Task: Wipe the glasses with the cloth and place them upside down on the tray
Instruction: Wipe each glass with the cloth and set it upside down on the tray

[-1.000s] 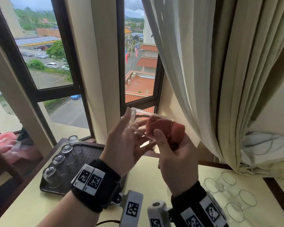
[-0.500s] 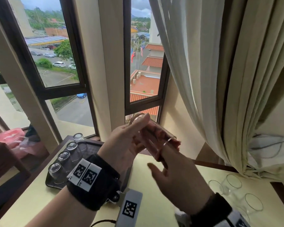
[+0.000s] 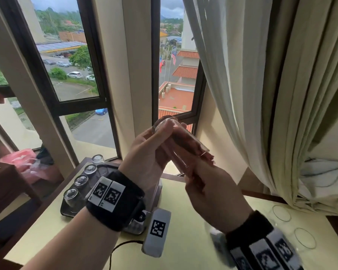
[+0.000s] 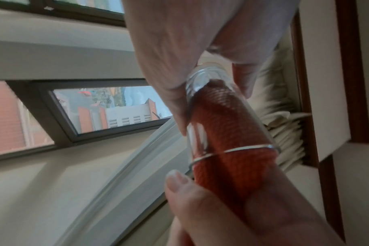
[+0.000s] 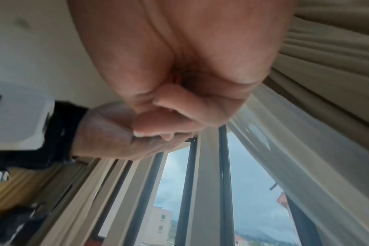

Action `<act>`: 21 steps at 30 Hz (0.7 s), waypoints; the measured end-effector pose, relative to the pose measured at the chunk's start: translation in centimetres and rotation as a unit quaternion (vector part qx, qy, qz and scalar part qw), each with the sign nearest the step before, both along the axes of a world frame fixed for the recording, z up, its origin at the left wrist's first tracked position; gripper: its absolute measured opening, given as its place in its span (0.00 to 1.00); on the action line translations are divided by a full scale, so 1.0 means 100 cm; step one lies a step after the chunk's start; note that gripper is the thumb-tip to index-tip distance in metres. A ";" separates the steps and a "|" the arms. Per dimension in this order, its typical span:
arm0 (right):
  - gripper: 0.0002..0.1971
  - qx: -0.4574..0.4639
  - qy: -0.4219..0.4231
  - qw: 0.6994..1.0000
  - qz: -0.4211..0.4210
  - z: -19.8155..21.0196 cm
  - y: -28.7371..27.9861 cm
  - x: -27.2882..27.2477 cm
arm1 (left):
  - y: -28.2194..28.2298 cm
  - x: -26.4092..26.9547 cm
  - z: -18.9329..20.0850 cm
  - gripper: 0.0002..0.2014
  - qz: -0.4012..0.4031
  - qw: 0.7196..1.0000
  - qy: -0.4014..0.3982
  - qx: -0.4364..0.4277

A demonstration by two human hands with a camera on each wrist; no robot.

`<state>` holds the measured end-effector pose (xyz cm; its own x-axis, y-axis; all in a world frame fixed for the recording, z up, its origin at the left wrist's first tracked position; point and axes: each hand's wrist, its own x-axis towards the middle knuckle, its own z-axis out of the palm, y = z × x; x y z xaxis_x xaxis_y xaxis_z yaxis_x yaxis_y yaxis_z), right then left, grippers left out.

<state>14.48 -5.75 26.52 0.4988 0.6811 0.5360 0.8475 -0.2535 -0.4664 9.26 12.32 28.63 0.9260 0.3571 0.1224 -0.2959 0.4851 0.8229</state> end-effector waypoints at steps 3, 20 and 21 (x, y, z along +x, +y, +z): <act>0.20 -0.081 -0.155 0.982 -0.063 -0.004 0.002 0.001 | -0.004 -0.001 -0.003 0.18 0.013 0.999 0.039 0.012; 0.18 -0.026 0.000 1.000 -0.010 -0.012 -0.003 -0.008 | -0.001 -0.002 -0.012 0.37 0.024 1.000 0.001 0.013; 0.16 -0.067 -0.077 0.994 -0.037 -0.014 -0.002 -0.007 | -0.003 -0.003 -0.016 0.37 0.026 1.000 0.009 0.014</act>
<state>13.75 -5.96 25.11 0.4693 0.7158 0.5170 0.8829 -0.3698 -0.2894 8.95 12.00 27.06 0.9088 0.4007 0.1163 -0.3044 0.4462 0.8416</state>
